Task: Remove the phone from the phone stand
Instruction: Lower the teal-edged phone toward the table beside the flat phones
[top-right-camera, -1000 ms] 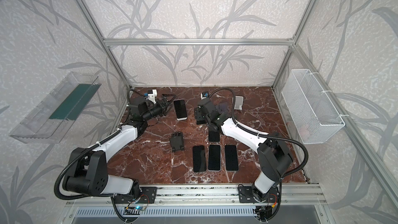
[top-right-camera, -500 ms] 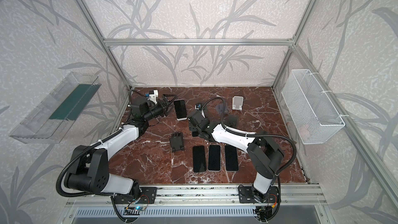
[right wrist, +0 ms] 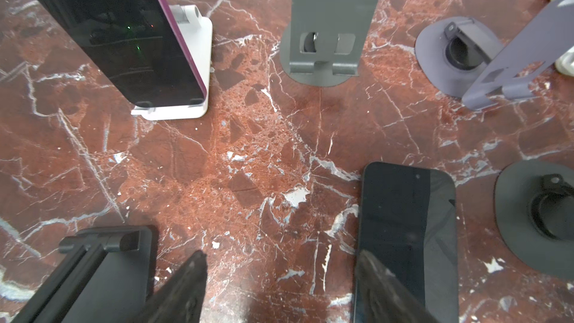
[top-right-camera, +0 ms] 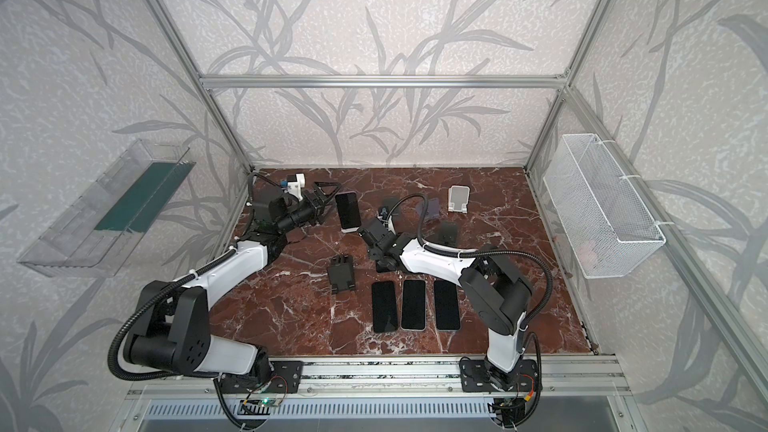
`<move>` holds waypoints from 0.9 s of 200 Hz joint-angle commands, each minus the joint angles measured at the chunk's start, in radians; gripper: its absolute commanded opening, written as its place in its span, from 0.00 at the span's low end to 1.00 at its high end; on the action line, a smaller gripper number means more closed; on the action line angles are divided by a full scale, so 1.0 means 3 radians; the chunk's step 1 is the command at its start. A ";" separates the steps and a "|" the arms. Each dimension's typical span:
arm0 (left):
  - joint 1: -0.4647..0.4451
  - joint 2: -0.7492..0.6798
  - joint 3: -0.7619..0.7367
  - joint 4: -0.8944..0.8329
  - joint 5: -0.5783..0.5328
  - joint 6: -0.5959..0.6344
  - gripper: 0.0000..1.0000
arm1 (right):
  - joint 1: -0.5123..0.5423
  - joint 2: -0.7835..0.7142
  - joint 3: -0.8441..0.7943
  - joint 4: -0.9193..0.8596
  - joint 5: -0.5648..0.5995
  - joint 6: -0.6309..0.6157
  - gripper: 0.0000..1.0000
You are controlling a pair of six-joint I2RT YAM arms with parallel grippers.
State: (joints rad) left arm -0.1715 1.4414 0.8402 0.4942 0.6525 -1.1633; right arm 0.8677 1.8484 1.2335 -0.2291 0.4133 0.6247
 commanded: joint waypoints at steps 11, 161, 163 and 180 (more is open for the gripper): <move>-0.0019 -0.0087 -0.0029 0.0093 -0.0006 -0.0015 0.98 | -0.0007 0.0153 0.0135 0.0036 0.0015 0.0134 0.66; -0.0042 -0.0029 -0.0026 0.0112 0.0024 -0.0029 0.98 | -0.0254 0.0731 0.0242 0.0203 -0.0330 0.0279 0.68; -0.0042 -0.0029 -0.0026 0.0114 0.0024 -0.0029 0.98 | -0.0254 0.0732 0.0238 0.0206 -0.0340 0.0280 0.69; -0.0042 -0.0024 -0.0029 0.0112 0.0028 -0.0039 0.98 | -0.0254 0.0744 0.0214 0.0237 -0.0422 0.0281 0.69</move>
State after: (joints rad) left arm -0.1768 1.4414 0.8402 0.4946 0.6521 -1.1633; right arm 0.7883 2.0289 1.3285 -0.1410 0.3260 0.6884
